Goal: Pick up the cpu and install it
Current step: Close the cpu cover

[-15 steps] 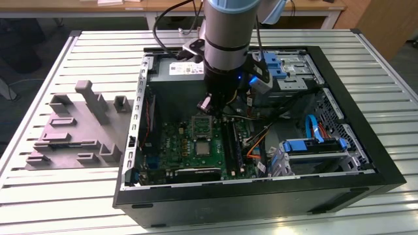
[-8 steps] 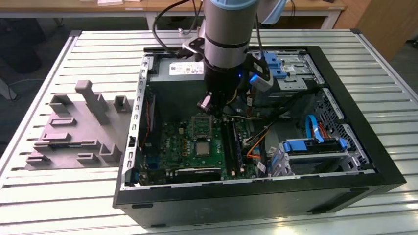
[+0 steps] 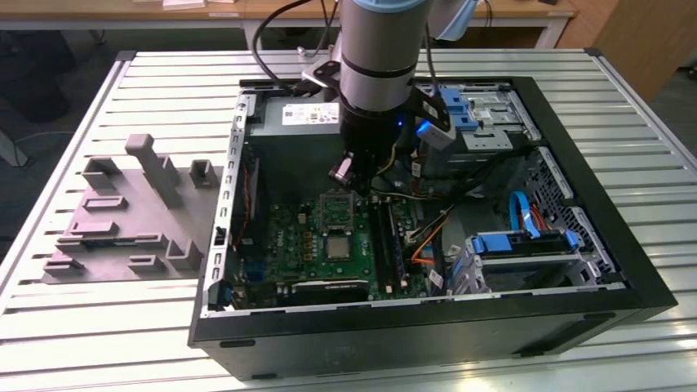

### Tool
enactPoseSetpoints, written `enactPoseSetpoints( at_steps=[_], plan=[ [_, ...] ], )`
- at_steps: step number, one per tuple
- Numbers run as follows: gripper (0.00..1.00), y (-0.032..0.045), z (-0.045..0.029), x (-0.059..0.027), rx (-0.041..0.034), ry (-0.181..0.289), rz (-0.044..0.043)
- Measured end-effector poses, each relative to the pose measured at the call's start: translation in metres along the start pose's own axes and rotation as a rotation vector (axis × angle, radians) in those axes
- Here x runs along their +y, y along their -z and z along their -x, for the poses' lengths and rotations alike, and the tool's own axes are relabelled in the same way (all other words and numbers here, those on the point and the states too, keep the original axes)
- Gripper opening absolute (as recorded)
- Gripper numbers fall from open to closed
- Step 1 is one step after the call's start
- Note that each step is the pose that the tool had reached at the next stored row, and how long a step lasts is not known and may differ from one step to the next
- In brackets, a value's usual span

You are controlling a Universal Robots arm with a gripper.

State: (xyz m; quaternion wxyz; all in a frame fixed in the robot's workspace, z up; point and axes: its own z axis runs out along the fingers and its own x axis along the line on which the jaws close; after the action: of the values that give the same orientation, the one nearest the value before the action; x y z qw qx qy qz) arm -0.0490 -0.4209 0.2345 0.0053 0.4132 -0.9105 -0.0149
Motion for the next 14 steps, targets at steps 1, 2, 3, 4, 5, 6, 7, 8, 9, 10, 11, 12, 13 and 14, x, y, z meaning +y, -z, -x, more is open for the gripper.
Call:
enactPoseSetpoints(
  at_steps=[1,2,3,4,5,6,7,8,9,10,11,12,13,14],
  plan=[
    [0.11,0.0000,-0.0001,0.0001,-0.0001,0.001,0.0002],
    [0.11,0.0000,-0.0001,0.0001,-0.0001,0.001,0.0002],
    [0.11,0.0000,-0.0002,0.0002,-0.0002,0.002,0.0003],
    [0.11,0.0000,-0.0003,0.0003,-0.0002,0.002,0.0003],
    [0.11,0.0000,-0.0003,0.0003,-0.0002,0.002,0.0002],
    [0.11,0.0000,-0.0003,0.0003,-0.0002,0.002,0.0002],
    [0.11,0.0000,-0.0003,0.0003,-0.0003,0.002,0.0003],
    [0.11,0.0000,-0.0003,0.0003,-0.0002,0.002,0.0002],
    [0.11,0.0000,-0.0003,0.0003,-0.0002,0.002,0.0002],
    [0.11,0.0000,-0.0003,0.0003,-0.0002,0.002,0.0002],
    [0.11,0.0000,-0.0003,0.0003,-0.0001,0.002,0.0002],
    [0.11,0.0000,-0.0003,0.0003,-0.0002,0.002,0.0003],
    [0.11,0.0000,-0.0003,0.0003,-0.0002,0.002,0.0002],
    [0.11,0.0000,-0.0003,0.0004,-0.0002,0.002,0.0002]
  ],
)
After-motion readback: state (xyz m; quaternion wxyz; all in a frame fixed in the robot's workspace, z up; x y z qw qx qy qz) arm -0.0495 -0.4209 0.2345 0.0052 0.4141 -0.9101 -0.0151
